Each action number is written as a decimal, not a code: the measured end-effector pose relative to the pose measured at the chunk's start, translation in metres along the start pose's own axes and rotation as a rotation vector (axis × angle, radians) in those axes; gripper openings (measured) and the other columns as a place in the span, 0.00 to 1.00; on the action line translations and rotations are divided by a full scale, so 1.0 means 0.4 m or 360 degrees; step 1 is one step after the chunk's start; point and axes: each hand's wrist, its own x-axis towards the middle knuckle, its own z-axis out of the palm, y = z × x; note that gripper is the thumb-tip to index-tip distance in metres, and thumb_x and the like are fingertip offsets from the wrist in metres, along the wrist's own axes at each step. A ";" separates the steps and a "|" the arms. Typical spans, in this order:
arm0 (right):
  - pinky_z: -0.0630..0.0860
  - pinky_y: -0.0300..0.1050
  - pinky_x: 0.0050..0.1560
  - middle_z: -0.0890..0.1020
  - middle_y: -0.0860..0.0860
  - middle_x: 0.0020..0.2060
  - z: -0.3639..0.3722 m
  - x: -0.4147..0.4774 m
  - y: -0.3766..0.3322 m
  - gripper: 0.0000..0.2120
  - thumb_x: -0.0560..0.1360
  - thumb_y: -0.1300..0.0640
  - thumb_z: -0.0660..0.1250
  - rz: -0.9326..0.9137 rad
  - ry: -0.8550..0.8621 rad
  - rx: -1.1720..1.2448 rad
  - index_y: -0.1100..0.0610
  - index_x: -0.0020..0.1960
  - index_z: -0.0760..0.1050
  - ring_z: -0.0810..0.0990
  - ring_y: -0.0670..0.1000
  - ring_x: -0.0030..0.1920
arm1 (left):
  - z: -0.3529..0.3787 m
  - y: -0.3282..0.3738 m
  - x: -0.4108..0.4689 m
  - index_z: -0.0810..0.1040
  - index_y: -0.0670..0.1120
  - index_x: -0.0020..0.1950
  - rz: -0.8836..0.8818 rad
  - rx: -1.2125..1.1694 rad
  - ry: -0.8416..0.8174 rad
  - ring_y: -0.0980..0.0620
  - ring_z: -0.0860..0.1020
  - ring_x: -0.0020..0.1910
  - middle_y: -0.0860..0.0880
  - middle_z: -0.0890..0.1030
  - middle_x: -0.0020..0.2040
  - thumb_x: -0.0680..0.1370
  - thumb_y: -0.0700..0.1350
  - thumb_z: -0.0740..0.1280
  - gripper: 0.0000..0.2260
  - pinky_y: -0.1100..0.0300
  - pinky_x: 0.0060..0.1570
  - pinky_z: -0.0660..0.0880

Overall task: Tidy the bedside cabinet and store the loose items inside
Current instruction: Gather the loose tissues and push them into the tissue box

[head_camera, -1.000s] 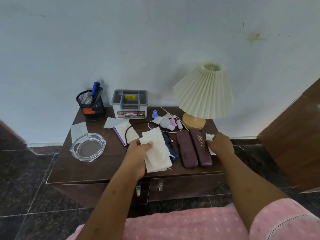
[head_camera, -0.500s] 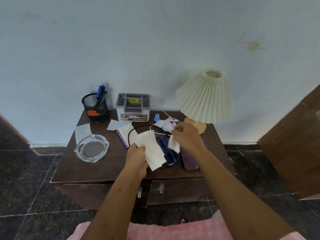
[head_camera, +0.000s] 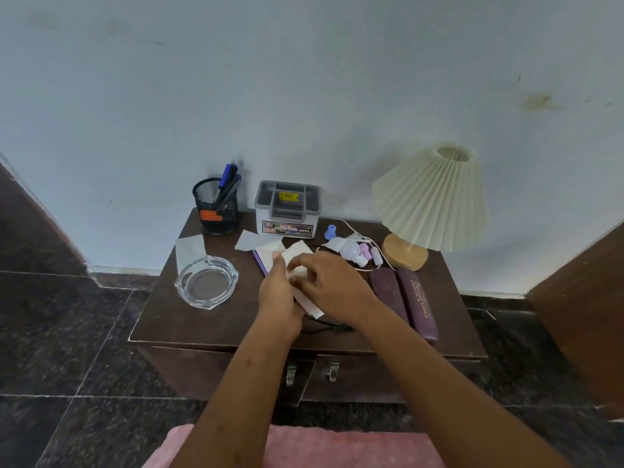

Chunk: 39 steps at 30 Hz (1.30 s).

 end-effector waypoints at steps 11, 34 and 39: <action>0.68 0.26 0.38 0.77 0.46 0.37 -0.040 0.046 0.157 0.12 0.78 0.58 0.61 0.0468 0.0339 0.0528 0.52 0.60 0.74 0.75 0.42 0.38 | -0.012 0.003 0.023 0.70 0.45 0.65 0.0198 0.0187 0.0088 0.47 0.78 0.47 0.45 0.77 0.57 0.80 0.45 0.62 0.14 0.52 0.37 0.75; 0.61 0.56 0.67 0.67 0.46 0.71 0.023 0.154 0.281 0.24 0.75 0.62 0.57 0.0302 -0.0116 -0.0950 0.51 0.71 0.65 0.62 0.51 0.71 | -0.027 0.026 0.006 0.74 0.63 0.48 0.0456 0.0456 -0.0034 0.48 0.75 0.52 0.55 0.75 0.55 0.81 0.38 0.54 0.20 0.44 0.55 0.77; 0.63 0.50 0.68 0.67 0.51 0.72 -0.008 0.146 0.283 0.23 0.76 0.64 0.58 0.0304 0.0169 -0.0527 0.56 0.71 0.67 0.65 0.54 0.71 | -0.030 0.022 0.008 0.80 0.53 0.43 0.0449 0.0417 0.0016 0.46 0.75 0.52 0.50 0.77 0.57 0.81 0.35 0.53 0.20 0.45 0.55 0.77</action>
